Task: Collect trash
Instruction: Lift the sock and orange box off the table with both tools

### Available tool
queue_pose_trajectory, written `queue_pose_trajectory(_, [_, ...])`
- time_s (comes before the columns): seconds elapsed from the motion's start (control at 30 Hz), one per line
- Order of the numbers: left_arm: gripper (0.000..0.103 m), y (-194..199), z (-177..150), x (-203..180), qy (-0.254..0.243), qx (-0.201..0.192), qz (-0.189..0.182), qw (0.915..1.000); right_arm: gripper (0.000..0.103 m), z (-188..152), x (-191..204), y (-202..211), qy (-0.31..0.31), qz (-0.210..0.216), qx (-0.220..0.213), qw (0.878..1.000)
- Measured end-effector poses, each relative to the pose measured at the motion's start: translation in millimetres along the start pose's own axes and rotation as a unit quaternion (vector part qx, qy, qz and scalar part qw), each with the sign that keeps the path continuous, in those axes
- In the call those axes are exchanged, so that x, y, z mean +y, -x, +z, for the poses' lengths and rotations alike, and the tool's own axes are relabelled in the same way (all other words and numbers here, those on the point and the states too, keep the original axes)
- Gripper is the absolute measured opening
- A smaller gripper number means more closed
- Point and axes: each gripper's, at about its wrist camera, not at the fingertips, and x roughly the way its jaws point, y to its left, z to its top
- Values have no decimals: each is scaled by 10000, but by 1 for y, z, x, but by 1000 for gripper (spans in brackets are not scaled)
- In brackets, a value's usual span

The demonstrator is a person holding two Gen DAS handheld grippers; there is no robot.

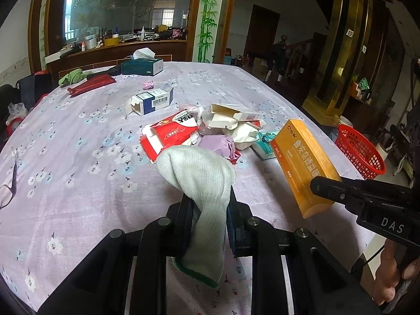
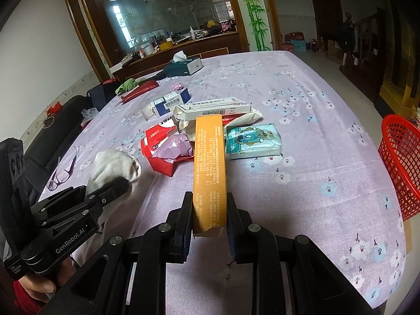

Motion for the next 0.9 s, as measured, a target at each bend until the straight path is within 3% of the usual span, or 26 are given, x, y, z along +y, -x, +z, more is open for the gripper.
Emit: queue_pose_trajectory(0.9, [21,-9,0,-7,-91,128,-45,9999,24,-2,-1,1,-33,22,20,10000])
